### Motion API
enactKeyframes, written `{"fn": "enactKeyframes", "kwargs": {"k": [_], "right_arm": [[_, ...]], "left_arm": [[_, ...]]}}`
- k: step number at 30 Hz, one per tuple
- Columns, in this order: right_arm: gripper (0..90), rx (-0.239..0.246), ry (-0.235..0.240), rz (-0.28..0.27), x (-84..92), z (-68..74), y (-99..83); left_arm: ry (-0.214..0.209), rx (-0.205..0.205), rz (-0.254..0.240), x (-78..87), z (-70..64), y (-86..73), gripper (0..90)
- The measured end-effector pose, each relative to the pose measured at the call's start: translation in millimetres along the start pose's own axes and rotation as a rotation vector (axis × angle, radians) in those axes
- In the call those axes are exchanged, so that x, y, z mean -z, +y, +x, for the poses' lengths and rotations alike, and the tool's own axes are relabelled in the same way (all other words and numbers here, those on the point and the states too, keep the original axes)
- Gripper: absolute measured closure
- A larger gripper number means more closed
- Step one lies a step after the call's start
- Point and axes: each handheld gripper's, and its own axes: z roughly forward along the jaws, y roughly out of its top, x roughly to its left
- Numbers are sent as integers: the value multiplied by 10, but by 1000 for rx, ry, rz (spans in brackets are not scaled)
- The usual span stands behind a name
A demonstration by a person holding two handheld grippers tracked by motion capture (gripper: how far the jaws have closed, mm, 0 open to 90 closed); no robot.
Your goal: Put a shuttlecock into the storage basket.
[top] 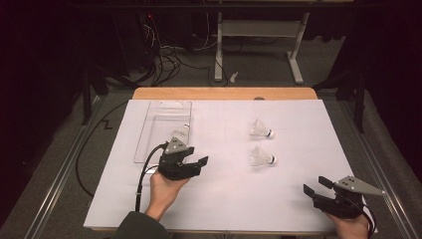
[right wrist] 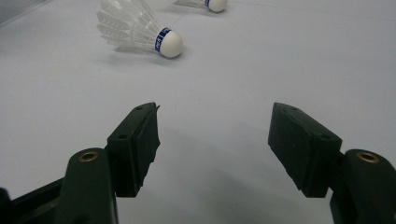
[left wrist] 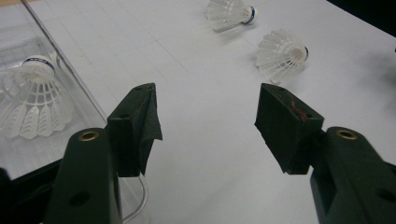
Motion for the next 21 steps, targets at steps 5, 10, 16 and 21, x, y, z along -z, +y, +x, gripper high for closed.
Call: {"fn": "enactKeyframes", "kwargs": {"k": [5, 10, 16, 21], "right_arm": [[338, 0, 0, 0, 1, -1, 0], [338, 0, 0, 0, 0, 0, 0], [338, -1, 0, 0, 1, -1, 0], [338, -1, 0, 0, 1, -4, -1]], "left_arm": [[-3, 0, 6, -35, -14, -4, 400], [-5, -5, 6, -58, -29, -7, 401], [-4, -15, 14, -96, -63, -14, 399], [-10, -19, 21, -124, -84, -17, 404]]}}
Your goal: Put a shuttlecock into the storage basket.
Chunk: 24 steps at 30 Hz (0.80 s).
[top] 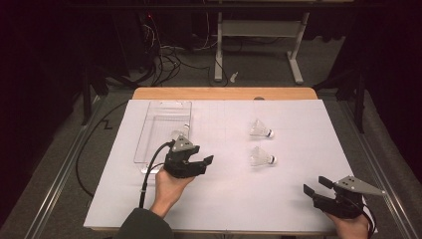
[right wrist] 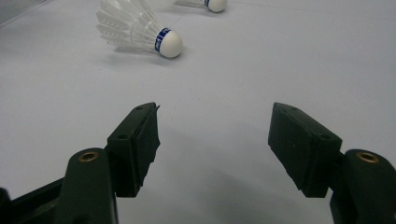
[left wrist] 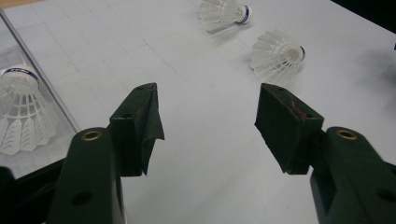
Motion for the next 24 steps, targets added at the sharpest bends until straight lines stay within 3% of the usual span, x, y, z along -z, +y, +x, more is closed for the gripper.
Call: {"fn": "enactKeyframes", "kwargs": {"k": [10, 14, 24], "right_arm": [[338, -3, 2, 1, -8, 3, 0], [338, -10, 2, -3, 3, -16, -6], [338, -2, 2, -1, -3, -5, -2]], "left_arm": [[-21, -8, 7, -109, -61, 85, 405], [-37, -19, 24, -182, -136, 48, 405], [-46, -19, 27, -219, -175, 61, 405]]}}
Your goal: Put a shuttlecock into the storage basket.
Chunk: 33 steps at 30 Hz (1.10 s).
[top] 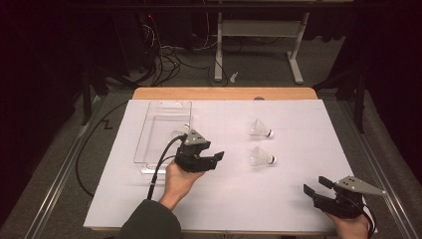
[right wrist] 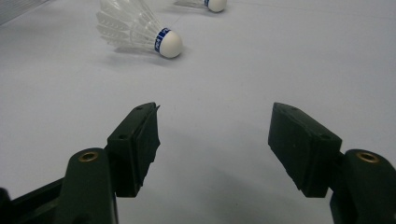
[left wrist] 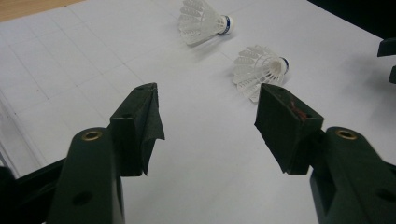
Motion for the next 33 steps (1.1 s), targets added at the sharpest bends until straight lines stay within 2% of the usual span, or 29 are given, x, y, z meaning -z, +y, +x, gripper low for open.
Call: {"fn": "enactKeyframes", "kwargs": {"k": [10, 18, 25, 33], "right_arm": [[338, 1, 2, -1, 6, 2, -1], [338, -14, -3, 0, 9, -13, -7], [338, -9, -4, 0, 11, 0, -4], [338, -8, -3, 0, 7, -3, -5]], "left_arm": [[-12, -11, 17, -58, -31, -37, 419], [-23, -8, 21, -86, -62, -37, 420], [-29, -7, 17, -74, -77, -33, 424], [-34, 0, 26, -132, -92, -63, 424]]}}
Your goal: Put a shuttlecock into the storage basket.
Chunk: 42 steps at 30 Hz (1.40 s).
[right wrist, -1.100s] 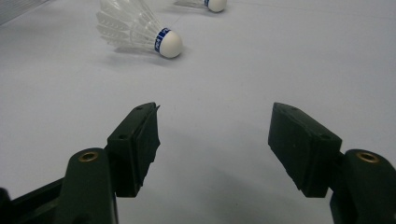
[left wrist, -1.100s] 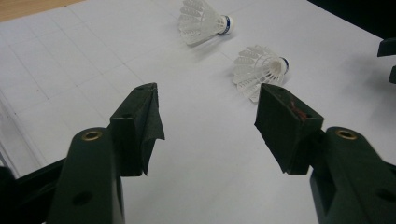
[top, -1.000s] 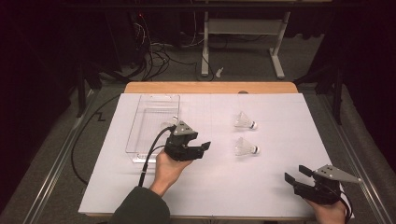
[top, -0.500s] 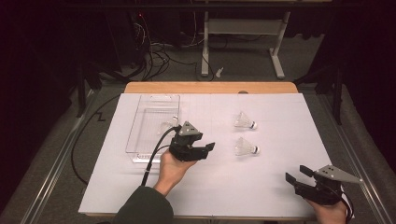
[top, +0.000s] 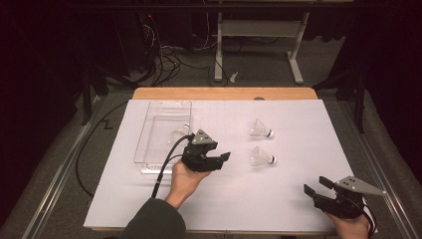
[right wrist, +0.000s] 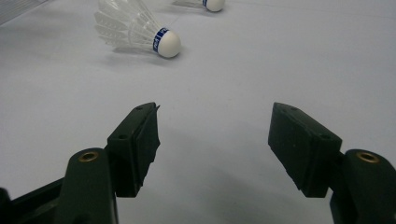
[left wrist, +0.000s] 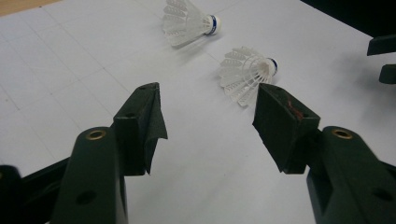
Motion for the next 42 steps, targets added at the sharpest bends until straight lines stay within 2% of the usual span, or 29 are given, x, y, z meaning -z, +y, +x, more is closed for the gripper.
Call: {"fn": "enactKeyframes", "kwargs": {"k": [9, 19, 26, 30, 33, 38, 42], "right_arm": [[338, -6, 2, -4, 6, -5, -2], [339, -17, -1, -13, 16, -18, -6], [340, -11, 1, -10, 12, -19, -7], [340, -16, 3, -6, 2, -19, -7], [339, -7, 7, -1, -14, -7, -2], [340, -7, 9, -4, -1, -8, -4], [340, -9, 7, -6, 1, -13, -7]], "left_arm": [[-11, -13, 24, -116, -54, -21, 424], [-29, -37, 75, -285, -170, -78, 422], [-34, -32, 86, -332, -190, -114, 423], [-41, -28, 111, -372, -210, -120, 428], [-34, -53, 139, -396, -224, -144, 432], [-42, -19, 138, -458, -251, -146, 434], [-45, -25, 155, -521, -266, -164, 436]]}}
